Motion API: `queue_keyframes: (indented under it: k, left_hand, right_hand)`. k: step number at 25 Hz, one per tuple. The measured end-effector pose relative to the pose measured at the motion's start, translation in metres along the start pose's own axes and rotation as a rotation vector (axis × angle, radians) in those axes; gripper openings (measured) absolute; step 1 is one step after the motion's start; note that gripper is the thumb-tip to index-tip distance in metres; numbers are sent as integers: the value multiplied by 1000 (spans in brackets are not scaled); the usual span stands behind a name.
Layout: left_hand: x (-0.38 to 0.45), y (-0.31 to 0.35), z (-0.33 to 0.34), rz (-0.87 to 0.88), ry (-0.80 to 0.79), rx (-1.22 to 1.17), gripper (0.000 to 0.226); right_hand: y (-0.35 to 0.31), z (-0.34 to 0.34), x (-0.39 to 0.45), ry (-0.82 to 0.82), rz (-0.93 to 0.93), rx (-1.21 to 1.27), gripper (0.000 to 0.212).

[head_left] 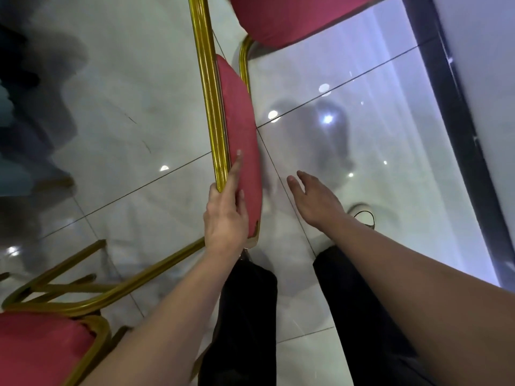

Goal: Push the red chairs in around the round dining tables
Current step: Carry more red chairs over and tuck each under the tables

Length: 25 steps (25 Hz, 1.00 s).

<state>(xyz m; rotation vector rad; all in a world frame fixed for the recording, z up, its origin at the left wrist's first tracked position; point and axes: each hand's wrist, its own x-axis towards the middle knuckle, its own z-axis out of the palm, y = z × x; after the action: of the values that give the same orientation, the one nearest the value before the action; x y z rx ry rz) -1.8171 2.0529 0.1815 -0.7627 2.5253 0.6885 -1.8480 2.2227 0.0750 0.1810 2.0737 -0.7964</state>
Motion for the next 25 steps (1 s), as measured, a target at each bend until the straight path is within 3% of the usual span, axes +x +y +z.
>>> queue_keyframes:
  k: [6,12,17,21,25]
  left_hand:
    - [6,8,-23,54,33,-51,77]
    - [7,19,-47,8,-63,-116,78]
    - [15,14,-71,174,-39,-204,77]
    - [12,20,-90,237,-22,-233,74]
    - [2,30,-115,245,-85,-285,68]
  right_hand:
    - [9,41,35,-27,23,20,69]
    - [8,108,55,-154,277,587,65]
    - [6,138,81,-220,392,890,66]
    - [-15,133,99,-368,276,1082,74]
    - [-33,130,76,-314,217,1087,93]
